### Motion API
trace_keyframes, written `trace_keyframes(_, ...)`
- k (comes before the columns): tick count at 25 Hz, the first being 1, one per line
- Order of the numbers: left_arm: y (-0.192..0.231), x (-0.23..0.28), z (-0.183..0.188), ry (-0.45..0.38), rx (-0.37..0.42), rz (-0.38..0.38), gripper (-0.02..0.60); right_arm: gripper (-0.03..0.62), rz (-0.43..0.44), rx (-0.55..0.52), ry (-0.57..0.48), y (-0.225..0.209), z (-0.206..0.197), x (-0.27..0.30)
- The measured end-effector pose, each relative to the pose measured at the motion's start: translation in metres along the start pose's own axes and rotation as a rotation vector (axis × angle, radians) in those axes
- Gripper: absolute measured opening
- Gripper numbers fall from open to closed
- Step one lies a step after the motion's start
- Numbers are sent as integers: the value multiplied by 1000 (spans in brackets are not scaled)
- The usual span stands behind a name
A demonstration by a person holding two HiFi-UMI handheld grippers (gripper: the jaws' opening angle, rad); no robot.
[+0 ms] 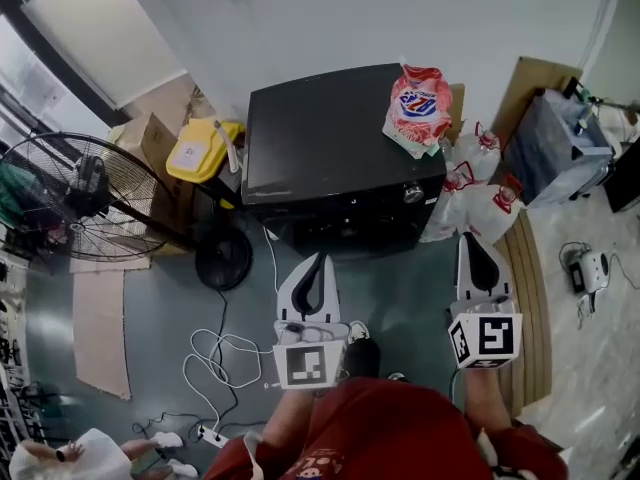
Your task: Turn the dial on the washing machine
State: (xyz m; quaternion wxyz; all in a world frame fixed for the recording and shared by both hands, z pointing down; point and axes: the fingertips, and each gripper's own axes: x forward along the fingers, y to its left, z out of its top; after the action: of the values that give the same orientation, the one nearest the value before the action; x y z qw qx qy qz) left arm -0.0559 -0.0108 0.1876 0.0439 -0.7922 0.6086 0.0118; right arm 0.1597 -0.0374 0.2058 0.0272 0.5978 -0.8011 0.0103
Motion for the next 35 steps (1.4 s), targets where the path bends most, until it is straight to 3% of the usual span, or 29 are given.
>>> trace_keyframes(8, 66, 66, -20, 16, -17, -20, 9, 8, -15, -7, 48, 25, -8, 87)
trace_keyframes(18, 103, 112, -64, 58, -72, -65, 9, 8, -47, -33, 124, 45, -41, 146)
trace_keyframes(26, 94, 133, -120, 102, -66, -108, 9, 8, -53, -13, 163, 35, -89, 165)
trace_keyframes(35, 67, 144, -218, 190, -90, -80, 9, 8, -10, -13, 211, 18, -194, 184)
